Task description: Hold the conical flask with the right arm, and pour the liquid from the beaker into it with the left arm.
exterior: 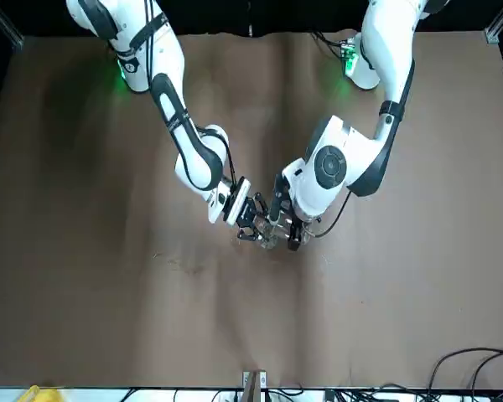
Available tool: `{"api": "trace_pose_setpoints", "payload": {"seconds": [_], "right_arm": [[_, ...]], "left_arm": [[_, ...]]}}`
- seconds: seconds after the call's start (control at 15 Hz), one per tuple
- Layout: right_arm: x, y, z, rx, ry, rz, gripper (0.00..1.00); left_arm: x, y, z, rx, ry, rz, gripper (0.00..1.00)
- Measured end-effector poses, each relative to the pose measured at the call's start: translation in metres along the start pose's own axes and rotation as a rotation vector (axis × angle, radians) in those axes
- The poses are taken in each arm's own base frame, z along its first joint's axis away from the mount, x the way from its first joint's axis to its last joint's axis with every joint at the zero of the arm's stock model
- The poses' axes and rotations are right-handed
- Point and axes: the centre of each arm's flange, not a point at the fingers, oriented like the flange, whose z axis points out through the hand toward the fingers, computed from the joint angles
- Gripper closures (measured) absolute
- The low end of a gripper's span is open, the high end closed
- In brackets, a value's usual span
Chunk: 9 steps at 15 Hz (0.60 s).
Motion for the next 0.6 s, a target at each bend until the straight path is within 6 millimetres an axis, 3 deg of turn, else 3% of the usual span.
{"api": "trace_pose_setpoints", "payload": {"seconds": [0.6], "right_arm": [[0.0,0.0,0.0,-0.001,0.0,0.001,0.61]], "left_arm": [[0.0087,0.0029,0.0007,0.001,-0.006,-0.016,0.02]]}}
